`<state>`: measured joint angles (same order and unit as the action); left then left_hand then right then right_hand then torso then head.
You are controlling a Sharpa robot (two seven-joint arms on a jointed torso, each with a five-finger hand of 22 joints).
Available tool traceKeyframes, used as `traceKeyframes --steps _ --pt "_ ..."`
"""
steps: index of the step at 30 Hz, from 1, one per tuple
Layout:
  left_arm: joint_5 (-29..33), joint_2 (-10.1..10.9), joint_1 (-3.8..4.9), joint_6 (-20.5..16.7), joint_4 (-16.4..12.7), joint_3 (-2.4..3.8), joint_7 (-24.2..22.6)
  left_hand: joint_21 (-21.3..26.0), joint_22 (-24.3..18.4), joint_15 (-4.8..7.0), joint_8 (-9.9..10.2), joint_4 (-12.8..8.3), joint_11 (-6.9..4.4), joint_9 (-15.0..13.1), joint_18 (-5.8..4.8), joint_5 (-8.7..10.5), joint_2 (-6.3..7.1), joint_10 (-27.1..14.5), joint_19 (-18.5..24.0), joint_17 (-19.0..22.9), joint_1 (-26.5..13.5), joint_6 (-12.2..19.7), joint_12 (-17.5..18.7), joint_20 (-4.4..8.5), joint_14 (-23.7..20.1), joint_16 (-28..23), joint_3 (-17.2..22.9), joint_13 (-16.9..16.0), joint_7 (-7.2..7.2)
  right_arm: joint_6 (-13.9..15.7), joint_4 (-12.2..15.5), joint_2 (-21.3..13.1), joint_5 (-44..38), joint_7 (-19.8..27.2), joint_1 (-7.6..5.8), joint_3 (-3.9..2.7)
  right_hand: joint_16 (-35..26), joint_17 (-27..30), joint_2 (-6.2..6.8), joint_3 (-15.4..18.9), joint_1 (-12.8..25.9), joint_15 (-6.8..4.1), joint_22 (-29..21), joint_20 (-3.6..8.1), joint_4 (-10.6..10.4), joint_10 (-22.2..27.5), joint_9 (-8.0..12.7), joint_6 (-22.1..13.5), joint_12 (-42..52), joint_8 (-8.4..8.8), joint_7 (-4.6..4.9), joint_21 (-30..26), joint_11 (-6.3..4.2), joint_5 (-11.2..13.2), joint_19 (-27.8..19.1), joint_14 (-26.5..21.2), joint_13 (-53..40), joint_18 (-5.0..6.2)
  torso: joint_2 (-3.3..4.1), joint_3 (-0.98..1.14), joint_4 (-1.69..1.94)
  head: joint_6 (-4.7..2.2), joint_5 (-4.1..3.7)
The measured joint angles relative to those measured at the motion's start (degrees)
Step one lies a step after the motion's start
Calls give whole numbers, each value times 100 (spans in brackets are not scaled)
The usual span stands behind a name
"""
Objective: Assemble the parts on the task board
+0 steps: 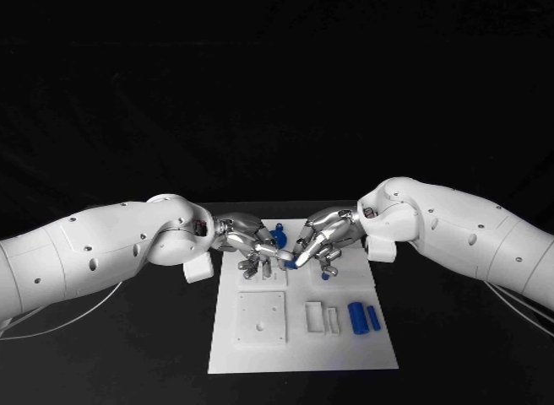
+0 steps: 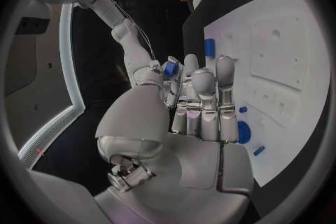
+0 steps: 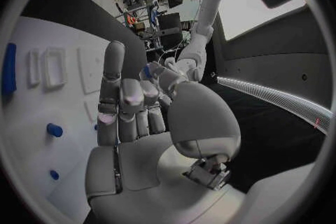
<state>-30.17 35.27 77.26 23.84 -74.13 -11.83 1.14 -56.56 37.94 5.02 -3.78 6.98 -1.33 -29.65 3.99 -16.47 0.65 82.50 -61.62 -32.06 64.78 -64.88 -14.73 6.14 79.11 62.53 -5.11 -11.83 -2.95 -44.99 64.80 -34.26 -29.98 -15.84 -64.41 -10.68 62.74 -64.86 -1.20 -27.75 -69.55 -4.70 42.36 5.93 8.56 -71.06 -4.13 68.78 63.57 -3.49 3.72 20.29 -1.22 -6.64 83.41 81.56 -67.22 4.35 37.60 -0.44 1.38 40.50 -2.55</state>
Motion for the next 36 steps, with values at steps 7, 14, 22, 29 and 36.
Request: traceKeyframes --steps 7,14,22,29,36 --pt "-16 -9 -1 115 -10 -5 15 26 40 19 0 -307 0 81 0 -221 -133 0 0 7 133 0 27 0 -19 23 -196 41 0 -11 4 21 -33 -2 -1 5 0 0 1 -9 0 0 19 0 10 0 -2 2 0 0 -2 0 0 -47 0 0 0 0 0 -3 1 5 5" --pt "-35 -11 -2 166 -12 -8 29 26 45 19 0 -332 0 86 0 -221 -241 0 0 7 195 -20 28 0 -19 23 -186 41 20 -24 18 33 -88 -3 -2 15 0 1 2 -9 0 0 34 0 23 -1 -6 3 0 1 -2 0 1 -48 0 0 0 0 0 -2 3 12 4" --pt "-42 -11 -2 171 -10 -8 30 26 57 19 -1 -381 0 90 0 -221 -324 0 0 7 263 -20 27 0 -19 23 -168 46 20 -60 42 36 -163 -21 -3 42 0 6 2 -1 0 0 48 0 31 -1 -6 3 -38 4 -2 -34 1 -113 0 0 13 0 1 -1 2 20 4" --pt "-40 -17 -2 180 -13 -6 30 25 67 19 0 -400 0 96 0 -221 -361 0 0 7 238 -20 27 0 -19 22 -180 53 20 -67 47 36 -233 -32 -1 58 -29 17 2 -7 1 1 66 0 37 21 -6 3 -65 20 -2 -34 -22 -114 0 -1 34 0 2 -1 1 26 1" --pt "-38 -29 -1 225 -20 -5 42 47 72 19 0 -421 0 114 0 -221 -430 0 0 6 308 -20 66 0 -19 45 -160 71 20 -59 51 39 -297 -32 -1 61 -29 24 3 -16 1 1 68 1 49 21 -6 3 -66 0 -2 -57 -22 -113 0 0 35 0 4 -1 2 27 -8"
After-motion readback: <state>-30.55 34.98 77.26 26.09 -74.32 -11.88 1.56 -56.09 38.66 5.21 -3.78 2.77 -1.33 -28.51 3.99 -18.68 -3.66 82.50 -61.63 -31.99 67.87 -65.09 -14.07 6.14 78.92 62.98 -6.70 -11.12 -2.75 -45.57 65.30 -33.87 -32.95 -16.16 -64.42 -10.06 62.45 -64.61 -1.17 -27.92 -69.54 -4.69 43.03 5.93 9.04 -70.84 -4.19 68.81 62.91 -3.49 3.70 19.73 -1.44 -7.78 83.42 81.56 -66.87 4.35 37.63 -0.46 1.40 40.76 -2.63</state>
